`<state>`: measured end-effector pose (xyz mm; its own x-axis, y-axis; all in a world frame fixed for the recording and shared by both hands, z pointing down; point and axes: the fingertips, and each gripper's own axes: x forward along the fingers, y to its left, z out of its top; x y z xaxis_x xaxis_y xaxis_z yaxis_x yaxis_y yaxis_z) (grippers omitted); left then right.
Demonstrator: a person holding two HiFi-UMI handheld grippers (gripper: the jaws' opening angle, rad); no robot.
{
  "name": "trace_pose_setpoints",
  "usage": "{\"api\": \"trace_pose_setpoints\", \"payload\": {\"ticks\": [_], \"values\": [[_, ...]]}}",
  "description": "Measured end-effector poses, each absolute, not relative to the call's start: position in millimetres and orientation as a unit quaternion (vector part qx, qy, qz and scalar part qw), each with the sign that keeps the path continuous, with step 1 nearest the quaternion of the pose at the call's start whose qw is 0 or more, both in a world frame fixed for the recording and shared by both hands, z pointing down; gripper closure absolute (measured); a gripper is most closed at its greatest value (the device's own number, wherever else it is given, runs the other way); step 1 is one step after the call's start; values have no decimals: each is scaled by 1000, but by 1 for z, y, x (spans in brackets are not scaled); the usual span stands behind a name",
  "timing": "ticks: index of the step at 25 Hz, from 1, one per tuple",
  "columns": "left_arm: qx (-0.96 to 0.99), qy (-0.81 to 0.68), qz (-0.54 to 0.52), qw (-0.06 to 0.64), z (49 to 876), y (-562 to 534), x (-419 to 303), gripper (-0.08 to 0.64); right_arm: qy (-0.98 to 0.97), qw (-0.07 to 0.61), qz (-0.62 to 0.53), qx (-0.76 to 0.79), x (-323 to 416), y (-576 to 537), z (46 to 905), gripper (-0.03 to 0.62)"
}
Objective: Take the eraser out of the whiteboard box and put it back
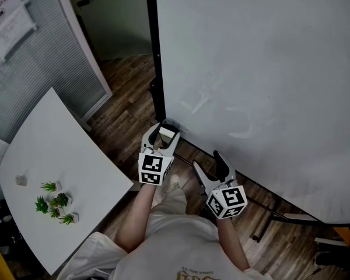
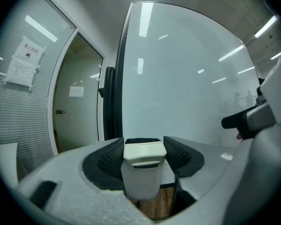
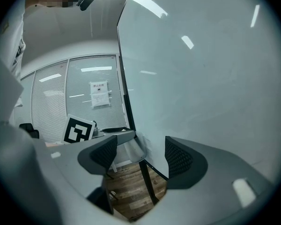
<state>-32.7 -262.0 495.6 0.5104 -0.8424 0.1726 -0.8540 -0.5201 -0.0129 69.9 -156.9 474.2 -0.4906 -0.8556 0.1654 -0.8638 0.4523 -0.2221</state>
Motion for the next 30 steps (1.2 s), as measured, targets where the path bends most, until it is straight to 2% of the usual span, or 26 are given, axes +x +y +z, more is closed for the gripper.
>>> {"api": "trace_pose_setpoints", "payload": {"ticks": [30], "values": [[867,-494,64,7,464,-243,-43,301,-856,9,123,502,63,-144,463,268]]}}
